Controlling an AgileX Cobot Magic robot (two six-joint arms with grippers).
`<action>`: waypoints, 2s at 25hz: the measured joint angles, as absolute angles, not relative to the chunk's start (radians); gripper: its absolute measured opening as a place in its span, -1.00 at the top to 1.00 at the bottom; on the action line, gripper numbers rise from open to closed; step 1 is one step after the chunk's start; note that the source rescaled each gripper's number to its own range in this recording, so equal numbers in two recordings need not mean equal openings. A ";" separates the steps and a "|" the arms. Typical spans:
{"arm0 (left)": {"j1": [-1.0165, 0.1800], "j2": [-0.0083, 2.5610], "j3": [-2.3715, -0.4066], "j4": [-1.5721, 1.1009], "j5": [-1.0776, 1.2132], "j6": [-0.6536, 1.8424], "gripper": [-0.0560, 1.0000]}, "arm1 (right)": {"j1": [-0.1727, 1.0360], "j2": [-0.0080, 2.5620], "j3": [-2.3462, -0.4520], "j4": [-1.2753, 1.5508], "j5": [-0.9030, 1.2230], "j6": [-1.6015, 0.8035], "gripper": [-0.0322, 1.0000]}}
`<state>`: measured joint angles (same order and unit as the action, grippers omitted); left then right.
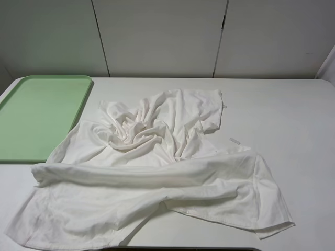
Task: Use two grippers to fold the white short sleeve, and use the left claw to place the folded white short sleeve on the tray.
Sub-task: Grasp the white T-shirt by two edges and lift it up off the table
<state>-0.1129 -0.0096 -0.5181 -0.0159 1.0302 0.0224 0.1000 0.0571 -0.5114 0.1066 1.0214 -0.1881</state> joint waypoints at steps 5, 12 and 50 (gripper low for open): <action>-0.133 0.233 -0.601 -0.223 1.002 0.266 -1.00 | 0.150 0.323 -0.589 0.236 0.970 -0.335 -1.00; -0.133 0.471 -0.617 -0.287 1.016 0.368 -1.00 | 0.166 0.747 -0.703 0.427 0.935 -0.562 -1.00; -0.133 0.966 -0.621 -0.484 0.967 0.602 -1.00 | 0.468 1.596 -0.754 0.119 0.654 -0.934 -1.00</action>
